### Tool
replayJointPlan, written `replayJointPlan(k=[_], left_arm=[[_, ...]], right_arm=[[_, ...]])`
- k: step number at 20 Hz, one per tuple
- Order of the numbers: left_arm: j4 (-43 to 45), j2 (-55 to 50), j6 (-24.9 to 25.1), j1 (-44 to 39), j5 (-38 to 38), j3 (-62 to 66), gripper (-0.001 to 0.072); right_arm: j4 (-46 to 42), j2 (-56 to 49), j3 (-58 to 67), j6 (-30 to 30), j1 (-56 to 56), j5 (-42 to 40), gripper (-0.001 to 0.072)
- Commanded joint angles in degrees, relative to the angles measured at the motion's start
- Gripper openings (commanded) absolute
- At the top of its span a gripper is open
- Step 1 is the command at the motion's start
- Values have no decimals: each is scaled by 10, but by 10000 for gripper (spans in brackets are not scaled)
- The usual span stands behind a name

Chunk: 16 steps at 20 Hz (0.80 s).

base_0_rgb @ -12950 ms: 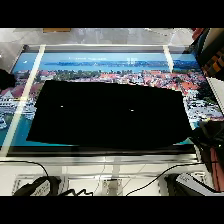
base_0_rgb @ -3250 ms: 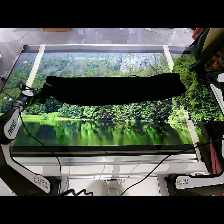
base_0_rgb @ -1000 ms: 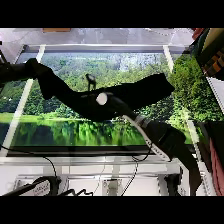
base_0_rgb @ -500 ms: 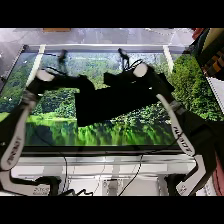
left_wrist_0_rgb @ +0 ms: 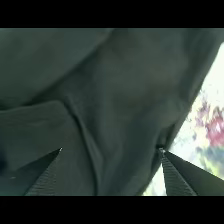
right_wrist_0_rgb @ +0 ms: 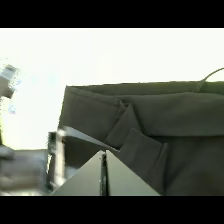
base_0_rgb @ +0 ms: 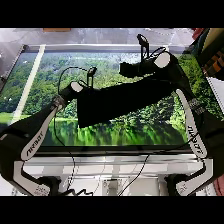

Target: Fold the clothes and pants, and hang the long-sleeved shirts on hangers.

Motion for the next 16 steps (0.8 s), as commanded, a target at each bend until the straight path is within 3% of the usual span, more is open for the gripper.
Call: replayJointPlan(k=[1,2,3,6,8,13,16], left_arm=[[1,29,1,55,-12,0,651],[10,42,1,83,-35,0,570],[33,54,0,110,-61,0,554],[140,70,0,188,-155,-1,553],[162,69,0,227,-195,-21,553],[139,68,24,257,-187,-136,554],[71,67,49,254,-136,-200,553]], right_arm=[[-39,2,0,-10,-3,-1,20],[-62,2,0,-25,-3,0,20],[-87,2,0,-40,-3,3,19],[-152,2,0,-64,-4,2,20],[-163,5,0,-93,-13,3,20],[-162,21,0,-92,-59,5,20],[-161,25,0,-92,-78,13,20]])
